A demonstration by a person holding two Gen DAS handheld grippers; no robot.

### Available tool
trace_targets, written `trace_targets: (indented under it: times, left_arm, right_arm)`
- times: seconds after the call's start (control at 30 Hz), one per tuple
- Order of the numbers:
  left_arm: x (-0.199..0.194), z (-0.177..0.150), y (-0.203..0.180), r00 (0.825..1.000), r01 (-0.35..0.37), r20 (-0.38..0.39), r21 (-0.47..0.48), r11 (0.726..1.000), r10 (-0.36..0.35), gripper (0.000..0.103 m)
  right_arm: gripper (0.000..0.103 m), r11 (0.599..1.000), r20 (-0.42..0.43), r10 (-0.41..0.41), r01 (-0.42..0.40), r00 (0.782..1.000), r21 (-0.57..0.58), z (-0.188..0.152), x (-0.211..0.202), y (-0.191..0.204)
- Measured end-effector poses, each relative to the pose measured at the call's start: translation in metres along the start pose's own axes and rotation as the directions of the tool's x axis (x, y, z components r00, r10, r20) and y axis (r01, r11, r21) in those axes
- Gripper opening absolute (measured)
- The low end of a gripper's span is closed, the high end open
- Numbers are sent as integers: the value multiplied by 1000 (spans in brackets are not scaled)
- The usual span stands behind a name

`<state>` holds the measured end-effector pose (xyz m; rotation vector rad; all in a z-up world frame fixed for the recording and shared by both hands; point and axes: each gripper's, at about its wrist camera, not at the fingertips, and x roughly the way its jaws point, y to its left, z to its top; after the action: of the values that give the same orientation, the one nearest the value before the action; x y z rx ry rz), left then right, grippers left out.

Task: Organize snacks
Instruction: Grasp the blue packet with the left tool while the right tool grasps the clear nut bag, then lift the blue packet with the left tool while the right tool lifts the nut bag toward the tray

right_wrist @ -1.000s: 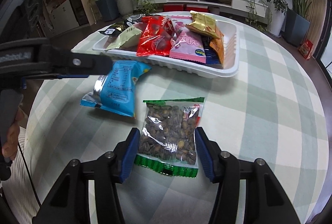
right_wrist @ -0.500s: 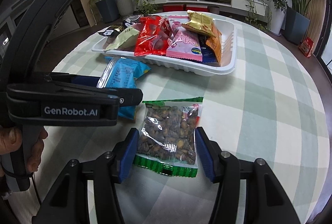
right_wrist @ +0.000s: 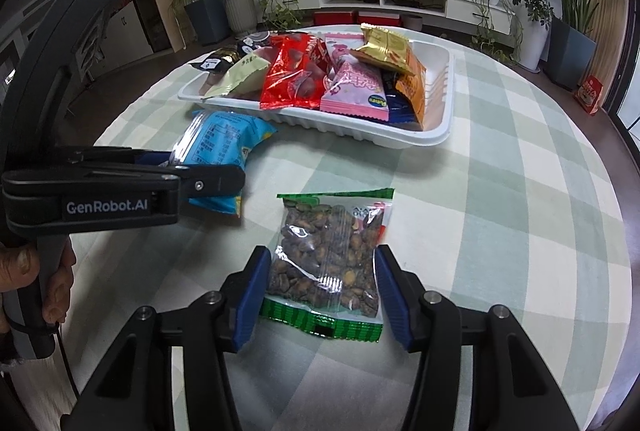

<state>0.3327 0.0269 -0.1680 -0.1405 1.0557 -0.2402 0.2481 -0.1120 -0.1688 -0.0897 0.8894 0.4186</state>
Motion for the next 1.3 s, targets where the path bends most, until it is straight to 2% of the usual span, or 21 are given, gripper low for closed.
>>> trace_targets:
  times: [0.43,0.77,1.3]
  left_arm:
    - [-37,-18,10,996,78,35,-22,997,-78,49]
    - [-65,-38,10,993,108,50,-19,994,-107,49]
    - [-86,-60,8,988,146,56,-16,989,-145,49]
  right_arm:
    - [54,979,15,134,-135,991,153,-10,-15,-22]
    - [54,949,26,193,-194,981,249,-28,-31,-39]
    - [54,884,70,279,-285,958,370,-46,-49,-61]
